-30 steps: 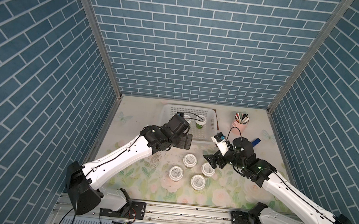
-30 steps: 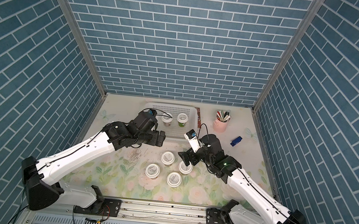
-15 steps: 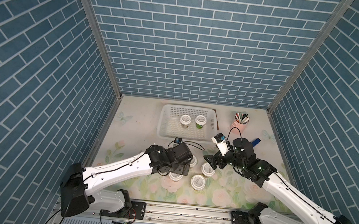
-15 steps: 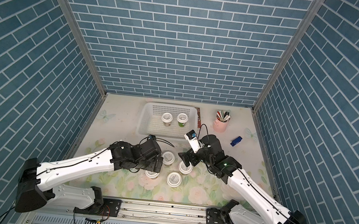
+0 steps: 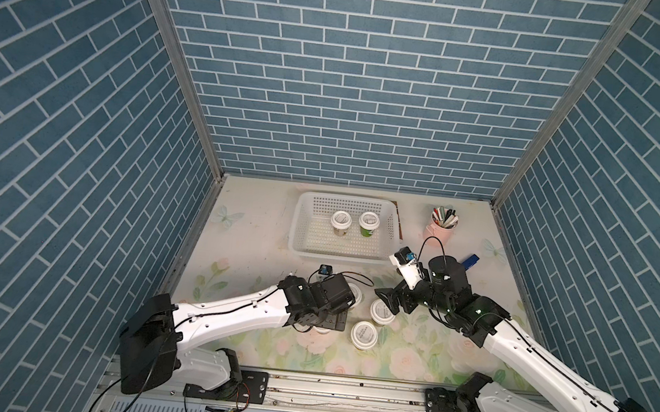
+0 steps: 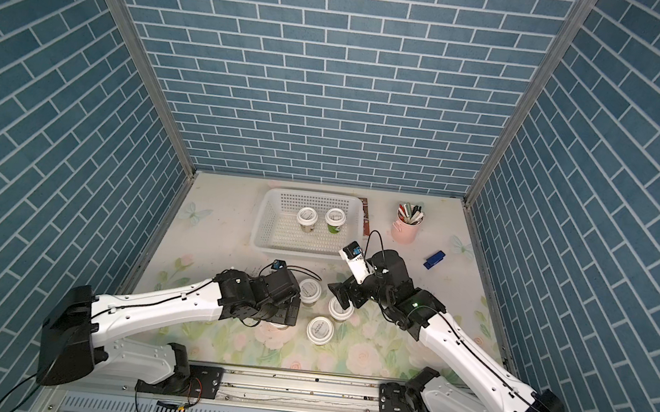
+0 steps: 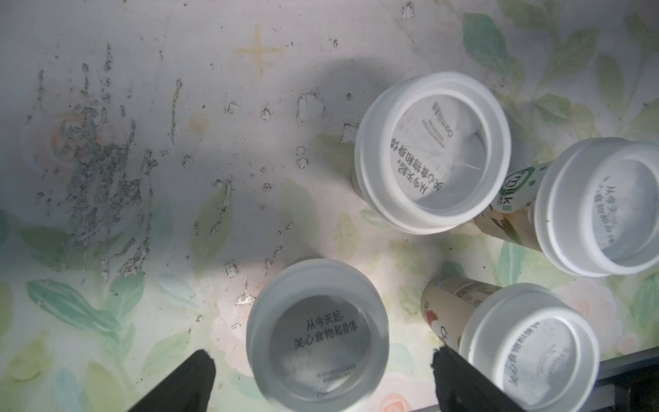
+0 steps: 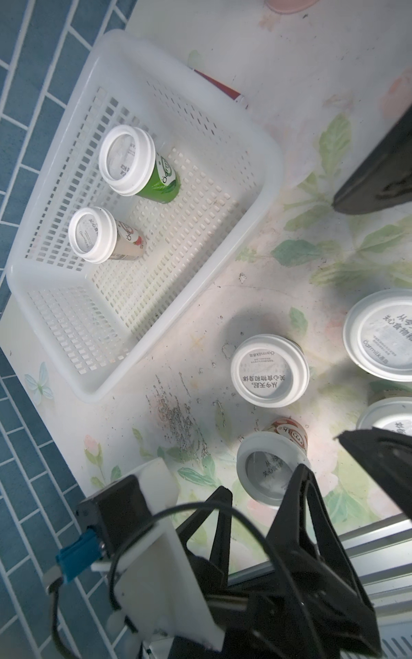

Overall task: Put the yogurt in the basket
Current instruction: Pick up the yogurt from the center of the board.

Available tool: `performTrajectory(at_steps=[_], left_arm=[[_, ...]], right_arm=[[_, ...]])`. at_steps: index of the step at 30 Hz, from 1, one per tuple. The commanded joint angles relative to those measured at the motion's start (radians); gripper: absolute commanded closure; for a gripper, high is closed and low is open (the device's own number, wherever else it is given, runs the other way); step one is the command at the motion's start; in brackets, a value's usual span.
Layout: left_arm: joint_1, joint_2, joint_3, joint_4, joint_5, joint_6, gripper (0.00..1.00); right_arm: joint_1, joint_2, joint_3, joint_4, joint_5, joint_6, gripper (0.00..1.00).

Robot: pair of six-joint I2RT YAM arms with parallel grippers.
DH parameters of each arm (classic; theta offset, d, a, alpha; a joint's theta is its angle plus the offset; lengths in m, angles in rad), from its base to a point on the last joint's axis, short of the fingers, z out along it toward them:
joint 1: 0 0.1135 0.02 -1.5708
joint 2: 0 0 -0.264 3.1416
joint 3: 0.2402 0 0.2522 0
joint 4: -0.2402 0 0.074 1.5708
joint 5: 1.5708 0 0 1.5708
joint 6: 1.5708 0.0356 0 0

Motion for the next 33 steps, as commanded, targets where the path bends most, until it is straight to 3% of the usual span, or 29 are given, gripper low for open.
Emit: performTrajectory(at_steps=[1,18,33], left_arm=[[-0.012,0.025,-0.016,0.017,0.0,-0.009,0.0],[-0.013,0.13,-0.056,0.066,-0.008,0.004,0.0],[-0.013,0.147,-0.067,0.075,-0.001,0.016,0.12]], right_arm=[[0.002,-0.004,-0.01,-0.005,-0.014,0.032,0.04],[0.002,0.0,-0.021,0.0,-0.012,0.036,0.04],[0.003,-0.002,-0.023,0.0,-0.008,0.039,0.04]])
